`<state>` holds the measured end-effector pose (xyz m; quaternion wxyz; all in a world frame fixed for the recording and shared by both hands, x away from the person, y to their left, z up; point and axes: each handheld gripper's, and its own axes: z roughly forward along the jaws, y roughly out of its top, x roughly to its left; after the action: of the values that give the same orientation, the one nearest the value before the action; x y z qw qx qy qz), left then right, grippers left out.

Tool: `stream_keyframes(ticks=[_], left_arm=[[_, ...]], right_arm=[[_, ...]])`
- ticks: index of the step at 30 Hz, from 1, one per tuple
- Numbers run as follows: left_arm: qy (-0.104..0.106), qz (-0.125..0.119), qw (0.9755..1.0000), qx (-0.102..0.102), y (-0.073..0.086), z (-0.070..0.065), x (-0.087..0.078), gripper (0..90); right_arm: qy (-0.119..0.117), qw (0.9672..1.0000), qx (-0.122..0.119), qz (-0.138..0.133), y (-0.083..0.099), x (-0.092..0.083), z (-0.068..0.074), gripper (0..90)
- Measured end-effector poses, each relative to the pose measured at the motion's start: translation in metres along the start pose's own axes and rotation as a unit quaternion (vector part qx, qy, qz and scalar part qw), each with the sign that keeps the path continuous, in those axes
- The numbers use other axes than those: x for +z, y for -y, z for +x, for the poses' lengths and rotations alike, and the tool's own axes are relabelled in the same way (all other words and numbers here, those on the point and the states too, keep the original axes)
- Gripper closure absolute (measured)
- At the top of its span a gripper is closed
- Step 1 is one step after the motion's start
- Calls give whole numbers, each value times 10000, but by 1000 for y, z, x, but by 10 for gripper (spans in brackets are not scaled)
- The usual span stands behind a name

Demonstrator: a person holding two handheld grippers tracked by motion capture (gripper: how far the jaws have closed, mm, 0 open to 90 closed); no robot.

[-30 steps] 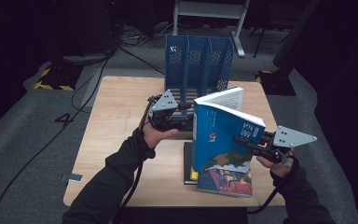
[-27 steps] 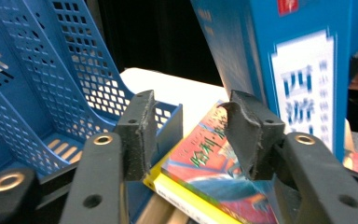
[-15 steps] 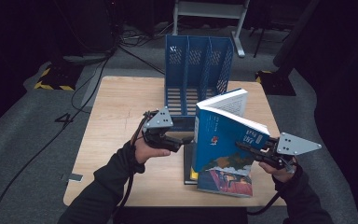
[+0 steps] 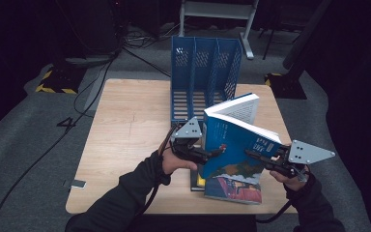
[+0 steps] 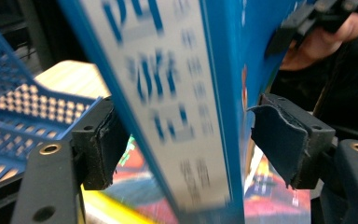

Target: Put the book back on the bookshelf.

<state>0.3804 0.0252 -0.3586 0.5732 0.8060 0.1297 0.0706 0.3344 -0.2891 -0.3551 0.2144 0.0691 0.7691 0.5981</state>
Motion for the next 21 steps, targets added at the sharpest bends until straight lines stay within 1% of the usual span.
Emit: stream_keyframes(ticks=[1, 2, 3, 5, 6, 7, 8, 10, 11, 13, 15, 16, 17, 18, 19, 21], left_arm=[[0, 0, 10000, 0, 0, 0, 0, 301], [57, -96, 9999, 17, -3, 1, 1, 301], [80, -122, 9999, 60, -6, 1, 2, 305], [92, -255, 9996, 93, -13, 2, 3, 314], [91, -262, 9995, 164, -19, 2, 4, 317], [91, -262, 9995, 164, -19, 2, 4, 317], [96, -297, 9992, 252, -25, 2, 3, 322], [128, -299, 9991, 273, -27, 2, 3, 331], [145, -264, 9988, 380, -29, 1, 3, 383], [185, -279, 9983, 470, -31, -1, 2, 427], [195, -291, 9982, 494, -31, -1, 1, 475], [187, -301, 9979, 547, -32, -3, 1, 499], [190, -299, 9976, 592, -33, -3, 0, 499], [222, -316, 9975, 594, -33, -4, -1, 513], [228, -309, 9973, 619, -34, -4, -1, 537], [229, -286, 9970, 678, -34, -5, -2, 548]], right_arm=[[-9, 10000, -15, -5, 0, -1, 0, 781], [-9, 10000, -15, -5, 0, -1, 0, 781], [-23, 10000, -16, -6, 0, -1, 0, 780], [-45, 10000, -13, 11, 1, -2, 0, 779], [-45, 10000, -31, 20, 1, -2, -1, 779], [-45, 10000, -31, 20, 1, -2, -1, 779], [-33, 10000, -47, 52, 2, -2, -1, 777], [-40, 10000, -34, 71, 2, -2, -1, 776], [-24, 9999, -23, 106, 3, -3, -3, 772], [-5, 9999, 9, 112, 4, -3, -5, 764], [2, 9999, 51, 94, 5, -4, -7, 754], [65, 9999, 147, 30, 4, -5, -8, 743], [65, 9999, 147, 30, 4, -5, -8, 743], [78, 9999, 143, 15, 4, -6, -10, 739], [141, 9998, 141, 1, 2, -7, -10, 712], [219, 9996, 180, -60, 1, -9, -12, 673]])
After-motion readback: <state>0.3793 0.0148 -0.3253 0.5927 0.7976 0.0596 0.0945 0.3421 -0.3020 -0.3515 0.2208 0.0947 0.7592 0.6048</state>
